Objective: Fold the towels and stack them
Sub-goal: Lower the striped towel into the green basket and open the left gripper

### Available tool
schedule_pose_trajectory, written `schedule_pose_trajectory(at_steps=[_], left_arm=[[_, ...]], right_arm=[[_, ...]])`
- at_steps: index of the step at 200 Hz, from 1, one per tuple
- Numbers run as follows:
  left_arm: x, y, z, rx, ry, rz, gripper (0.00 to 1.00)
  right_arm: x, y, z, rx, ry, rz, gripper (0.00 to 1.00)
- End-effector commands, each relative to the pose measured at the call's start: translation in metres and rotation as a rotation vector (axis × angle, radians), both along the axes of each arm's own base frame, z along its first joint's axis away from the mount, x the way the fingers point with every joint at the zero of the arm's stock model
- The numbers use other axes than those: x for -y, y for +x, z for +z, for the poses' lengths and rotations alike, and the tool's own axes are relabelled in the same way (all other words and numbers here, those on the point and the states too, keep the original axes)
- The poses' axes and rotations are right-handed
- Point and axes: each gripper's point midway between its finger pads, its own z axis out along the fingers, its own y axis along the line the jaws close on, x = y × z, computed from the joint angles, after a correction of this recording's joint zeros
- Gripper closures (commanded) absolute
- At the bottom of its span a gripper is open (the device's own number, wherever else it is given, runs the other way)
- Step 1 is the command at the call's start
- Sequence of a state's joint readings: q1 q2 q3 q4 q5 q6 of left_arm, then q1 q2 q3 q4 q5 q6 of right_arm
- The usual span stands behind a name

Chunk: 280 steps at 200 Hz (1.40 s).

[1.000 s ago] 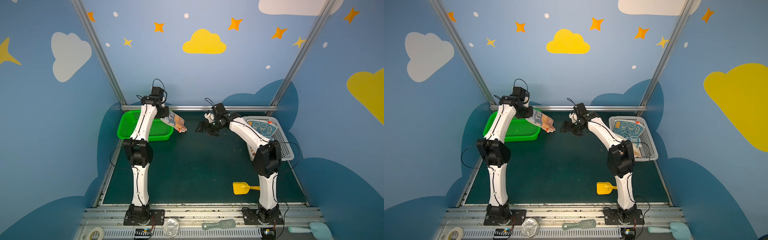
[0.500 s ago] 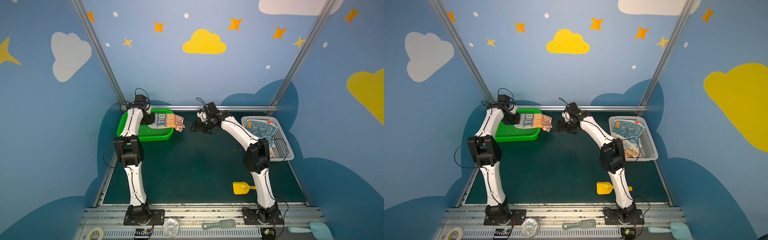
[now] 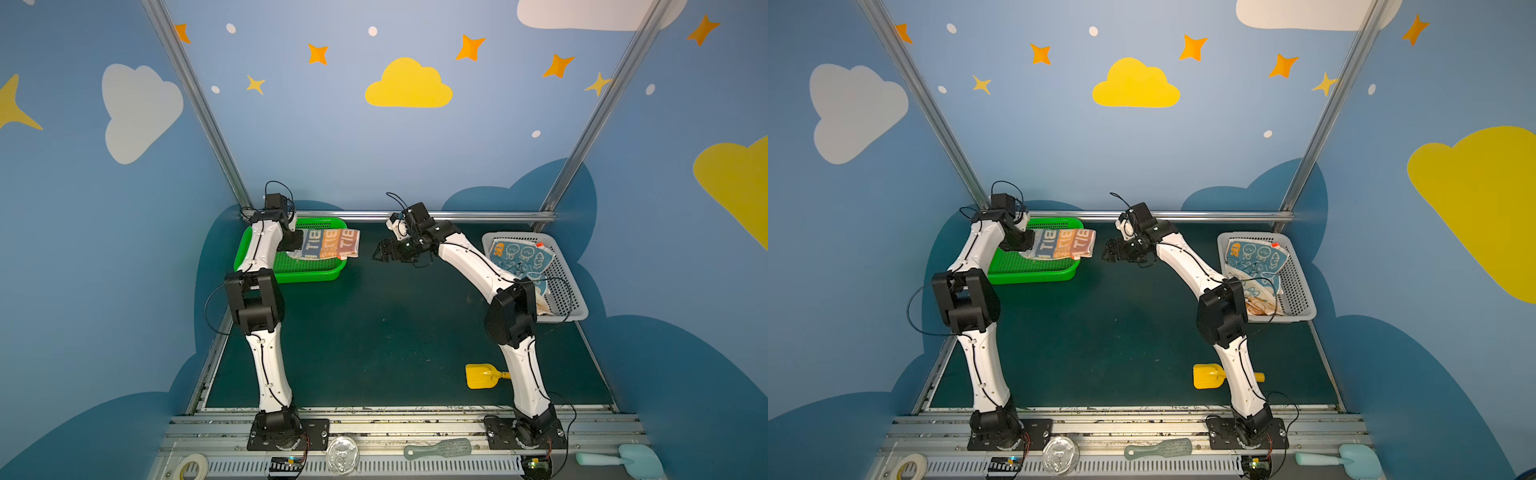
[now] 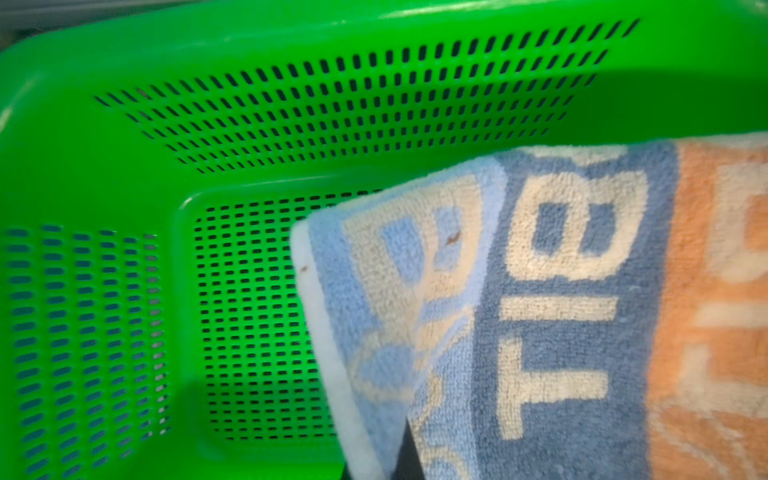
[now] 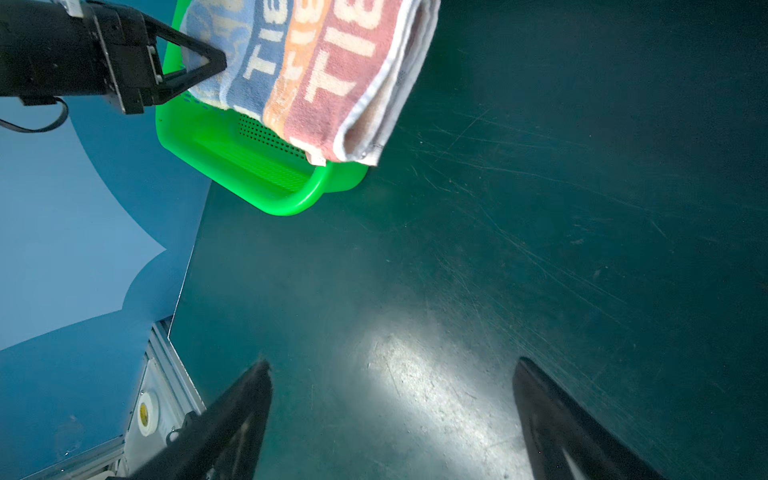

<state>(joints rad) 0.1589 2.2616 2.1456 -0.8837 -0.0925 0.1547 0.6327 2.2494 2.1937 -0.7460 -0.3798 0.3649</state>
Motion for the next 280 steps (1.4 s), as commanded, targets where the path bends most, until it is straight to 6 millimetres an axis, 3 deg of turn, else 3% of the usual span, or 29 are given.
schedule_pose_trajectory(at_steps=[1,66,132,172,224,235,246,261,280], left_arm=[[-0.023,0.001,-0.015,-0.036,0.066,0.018,0.97],[-0.045,-0.003,-0.039,-0.109,0.140,0.033,0.97],[-0.068,0.001,-0.035,-0.109,0.255,0.070,0.97],[-0.076,0.001,-0.043,-0.122,0.273,0.102,0.97],[-0.077,0.003,-0.048,-0.120,0.262,0.137,0.93],[-0.079,0.004,-0.045,-0.115,0.263,0.143,0.88],[-0.079,0.006,-0.041,-0.102,0.264,0.153,0.75],[-0.079,0.008,-0.036,-0.089,0.260,0.164,0.71],[-0.078,0.008,-0.023,-0.063,0.248,0.192,0.50]], right_arm=[[-0.007,0.006,0.015,0.074,0.021,0.024,0.10],[-0.009,0.007,0.027,0.120,0.032,0.038,0.09],[-0.008,0.004,0.029,0.113,0.032,0.045,0.09],[-0.009,0.002,0.036,0.119,0.047,0.047,0.09],[-0.017,-0.001,0.050,0.175,0.077,0.080,0.09],[-0.019,-0.002,0.051,0.182,0.076,0.084,0.09],[-0.019,-0.003,0.053,0.185,0.076,0.086,0.09],[-0.018,-0.005,0.056,0.190,0.077,0.090,0.09],[-0.014,-0.006,0.063,0.200,0.072,0.082,0.09]])
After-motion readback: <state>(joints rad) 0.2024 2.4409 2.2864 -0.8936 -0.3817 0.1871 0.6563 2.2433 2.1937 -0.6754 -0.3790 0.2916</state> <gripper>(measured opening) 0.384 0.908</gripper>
